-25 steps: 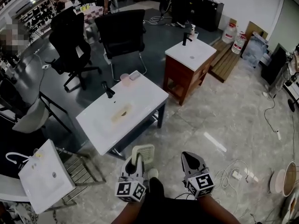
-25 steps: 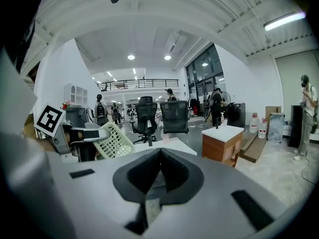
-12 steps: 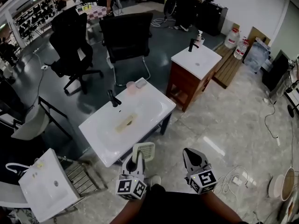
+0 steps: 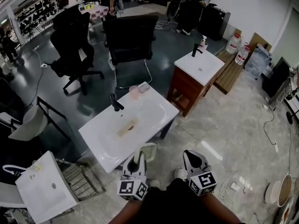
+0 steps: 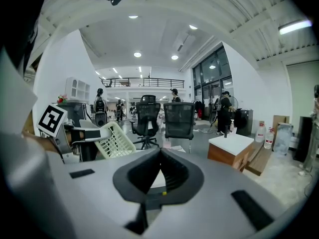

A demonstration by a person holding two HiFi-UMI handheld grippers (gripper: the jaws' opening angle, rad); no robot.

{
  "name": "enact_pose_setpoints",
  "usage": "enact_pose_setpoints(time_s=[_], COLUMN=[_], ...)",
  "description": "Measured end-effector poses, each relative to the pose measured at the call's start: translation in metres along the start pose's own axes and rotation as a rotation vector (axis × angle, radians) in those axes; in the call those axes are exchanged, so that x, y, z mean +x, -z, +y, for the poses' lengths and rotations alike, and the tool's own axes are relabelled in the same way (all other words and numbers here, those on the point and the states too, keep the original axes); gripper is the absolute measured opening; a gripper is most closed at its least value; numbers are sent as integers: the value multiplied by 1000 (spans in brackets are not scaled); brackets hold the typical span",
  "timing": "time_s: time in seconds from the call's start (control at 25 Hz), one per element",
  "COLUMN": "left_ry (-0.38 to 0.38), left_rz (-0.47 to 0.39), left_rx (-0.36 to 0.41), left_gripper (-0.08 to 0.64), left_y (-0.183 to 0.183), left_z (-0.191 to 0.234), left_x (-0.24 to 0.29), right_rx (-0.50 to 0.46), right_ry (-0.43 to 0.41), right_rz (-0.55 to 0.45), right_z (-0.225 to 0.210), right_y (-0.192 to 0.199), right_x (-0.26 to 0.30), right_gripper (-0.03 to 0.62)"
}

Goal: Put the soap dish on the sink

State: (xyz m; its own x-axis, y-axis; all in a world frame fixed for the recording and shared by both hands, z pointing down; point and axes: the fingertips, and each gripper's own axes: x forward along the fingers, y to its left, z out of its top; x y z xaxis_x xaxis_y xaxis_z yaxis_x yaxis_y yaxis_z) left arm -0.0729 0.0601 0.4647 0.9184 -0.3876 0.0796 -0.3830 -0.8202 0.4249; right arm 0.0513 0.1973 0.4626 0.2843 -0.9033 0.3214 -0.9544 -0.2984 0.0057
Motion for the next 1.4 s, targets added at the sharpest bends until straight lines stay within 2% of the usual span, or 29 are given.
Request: enact_pose_setpoints(time_s=[0.2,0.56,0.72,0.96,1.2,1.4], left_ry=[-29,-174,-252,-320,-359,-394], left_rz=[11,-1,1,13,6,3], left_rx=[-29,-34,-57,-89,-109,-110], left_gripper=[48,46,46,46,46,46], left_y=[1,-6,-6,-3,-2,-7], left_z=[10,50,64,76,73,70], left_x=[11,71,116,198,270,311], right_rx=[10,41,40,50,38,43], right_ry=[-24,-148,-209,-278,-313,-350], right_rz=[0,-5,5,49,67,83], right_z=[-4,-39,-74,-128,-185,-218], right_y=[-9,-19,-27,-28,-35,-41], right_x=[20,115,166,236,292,324], right_gripper=[-2,-2,-2,-2,-2,-2])
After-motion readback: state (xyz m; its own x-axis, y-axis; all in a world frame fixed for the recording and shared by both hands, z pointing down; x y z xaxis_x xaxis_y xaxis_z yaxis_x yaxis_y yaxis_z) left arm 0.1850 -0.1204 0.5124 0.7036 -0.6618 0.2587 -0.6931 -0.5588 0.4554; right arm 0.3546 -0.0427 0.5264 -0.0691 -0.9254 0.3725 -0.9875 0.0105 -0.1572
